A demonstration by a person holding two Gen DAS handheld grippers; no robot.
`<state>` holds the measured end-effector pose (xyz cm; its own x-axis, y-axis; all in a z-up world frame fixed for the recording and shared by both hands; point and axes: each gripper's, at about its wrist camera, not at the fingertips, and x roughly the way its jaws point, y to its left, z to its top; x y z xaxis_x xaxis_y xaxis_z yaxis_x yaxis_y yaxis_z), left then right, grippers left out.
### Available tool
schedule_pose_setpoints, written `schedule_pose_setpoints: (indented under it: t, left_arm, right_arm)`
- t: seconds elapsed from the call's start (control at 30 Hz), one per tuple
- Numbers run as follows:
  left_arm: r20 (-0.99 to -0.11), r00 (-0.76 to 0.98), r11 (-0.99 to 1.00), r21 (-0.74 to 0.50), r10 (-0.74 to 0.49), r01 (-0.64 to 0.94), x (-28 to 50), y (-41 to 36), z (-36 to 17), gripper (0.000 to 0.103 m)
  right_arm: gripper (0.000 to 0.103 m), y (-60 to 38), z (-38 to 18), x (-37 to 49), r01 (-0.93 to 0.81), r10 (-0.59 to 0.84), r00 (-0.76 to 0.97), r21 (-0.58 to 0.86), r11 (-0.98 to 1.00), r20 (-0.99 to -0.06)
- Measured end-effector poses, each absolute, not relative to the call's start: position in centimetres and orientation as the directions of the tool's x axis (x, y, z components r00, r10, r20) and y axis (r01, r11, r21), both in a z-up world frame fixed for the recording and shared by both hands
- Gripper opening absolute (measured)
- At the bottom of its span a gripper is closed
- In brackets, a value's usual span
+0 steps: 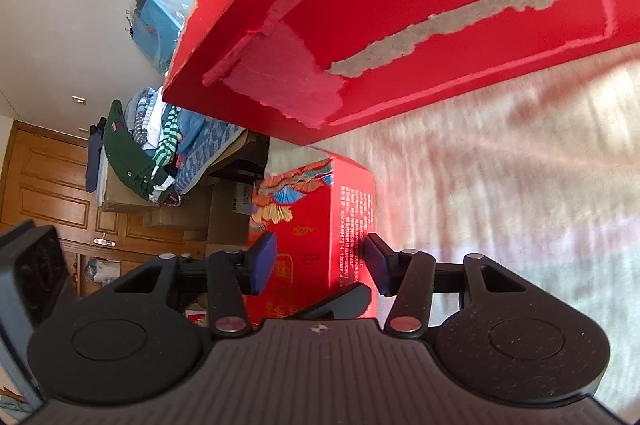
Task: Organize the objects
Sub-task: 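Grasp the red patterned gift box with the right gripper, then lift the gift box with the right gripper and carry it over the box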
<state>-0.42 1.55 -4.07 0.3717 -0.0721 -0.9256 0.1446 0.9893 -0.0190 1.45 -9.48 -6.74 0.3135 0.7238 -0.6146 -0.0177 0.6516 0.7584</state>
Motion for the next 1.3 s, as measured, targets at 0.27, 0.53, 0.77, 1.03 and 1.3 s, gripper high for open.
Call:
schedule_pose_setpoints:
  t: [0.27,0.53,0.77,1.03,1.3]
  left_arm:
    - [-0.912,0.395,0.944,0.033,-0.106,0.328,0.0,-2.4,-3.0,0.089]
    - [-0.886,0.403,0.841,0.030,-0.228,0.541,-0.4,-8.3,-1.4,0.089]
    - [-0.843,0.413,0.732,0.035,-0.344,0.681,-1.2,-12.6,0.6,0.089]
    - [-0.710,0.510,0.650,0.098,-0.485,0.754,-2.3,-14.8,5.4,0.089]
    - [-0.577,0.657,0.726,0.154,-0.485,0.671,0.2,-13.7,8.7,0.090]
  right_arm:
    - [0.048,-13.0,-5.9,0.1,0.021,0.690,0.365,0.746,0.665,-0.625]
    - [0.049,-18.9,-5.5,-3.5,0.141,0.615,0.497,0.756,0.639,-0.612]
    - [0.049,-23.3,-3.8,-7.6,0.172,0.506,0.637,0.747,0.642,-0.582]
    - [0.049,-25.6,0.4,-10.6,0.108,0.383,0.807,0.749,0.654,-0.451]
    - [0.048,-24.8,4.5,-6.3,-0.044,0.377,0.858,0.682,0.730,-0.348]
